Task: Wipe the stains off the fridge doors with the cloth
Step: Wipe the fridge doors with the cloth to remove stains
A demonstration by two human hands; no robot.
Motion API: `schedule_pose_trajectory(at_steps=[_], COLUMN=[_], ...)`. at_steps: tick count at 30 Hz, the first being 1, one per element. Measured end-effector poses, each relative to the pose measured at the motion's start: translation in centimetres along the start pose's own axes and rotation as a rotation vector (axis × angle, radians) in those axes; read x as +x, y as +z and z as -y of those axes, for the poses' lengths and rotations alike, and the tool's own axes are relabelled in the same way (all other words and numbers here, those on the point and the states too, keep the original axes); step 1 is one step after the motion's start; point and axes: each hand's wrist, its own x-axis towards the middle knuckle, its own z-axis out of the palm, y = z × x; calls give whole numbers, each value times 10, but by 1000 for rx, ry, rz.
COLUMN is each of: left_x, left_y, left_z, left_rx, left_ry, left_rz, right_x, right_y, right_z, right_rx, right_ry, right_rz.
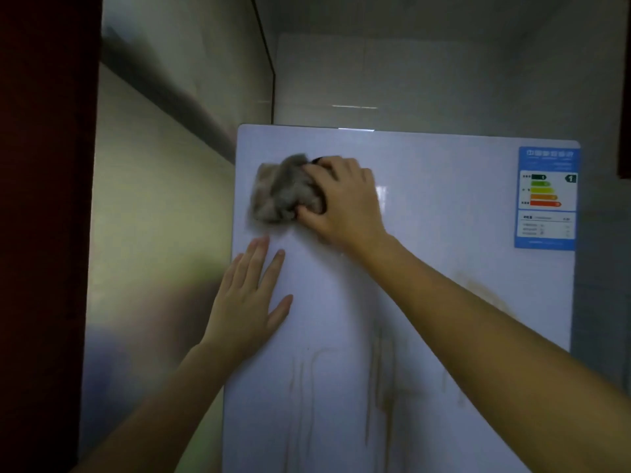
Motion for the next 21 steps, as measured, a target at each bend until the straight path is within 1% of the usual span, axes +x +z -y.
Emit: schedule_pose_trajectory(at_steps=[1, 3, 4, 5, 6, 9, 10, 11, 12, 14, 15, 16, 17, 18, 20, 21], left_x=[0, 0, -1, -1, -1, 0, 0, 0, 0, -1, -1, 0, 0, 0, 0, -1], left_y=[0, 1, 2, 3, 3, 2, 2, 2, 2, 2, 2, 2, 2, 2, 1, 1], left_z=[0, 0, -1, -2, -2, -3, -3, -4, -4, -4, -4, -5, -5, -6, -6, -6], left_rx=[-5, -7, -5, -4, -3, -3, -5, -7, -8, -12, -16, -22, -30, -38, -42, -41], left_ry=[1, -4, -6, -6, -6, -6, -6, -6, -6, -10, -11, -12, -14, -15, -13, -13], left_rz=[2, 15, 20, 22, 24, 31, 32, 31, 30, 34, 37, 39, 39, 37, 35, 36], right_x=[-1, -4, -8, -13, -20, -43, -46, -45, -42, -37, -35, -36, -38, -42, -55, -58], right_y=[-3, -11, -14, -15, -16, -13, -13, -16, -19, -26, -28, -28, -28, -28, -27, -29], right_z=[-10, -28, -31, -31, -28, -25, -29, -35, -41, -48, -47, -44, -40, -36, -37, -43], right_rx=[4, 47, 57, 65, 72, -3, -35, -44, -28, 21, 29, 30, 35, 29, -34, -65], right_ry=[125, 487, 575, 570, 492, 58, 5, 36, 139, 410, 488, 500, 451, 346, 77, 0], right_rz=[-70, -246, -294, -303, -269, -77, -54, -68, -112, -210, -237, -235, -204, -149, -43, -23])
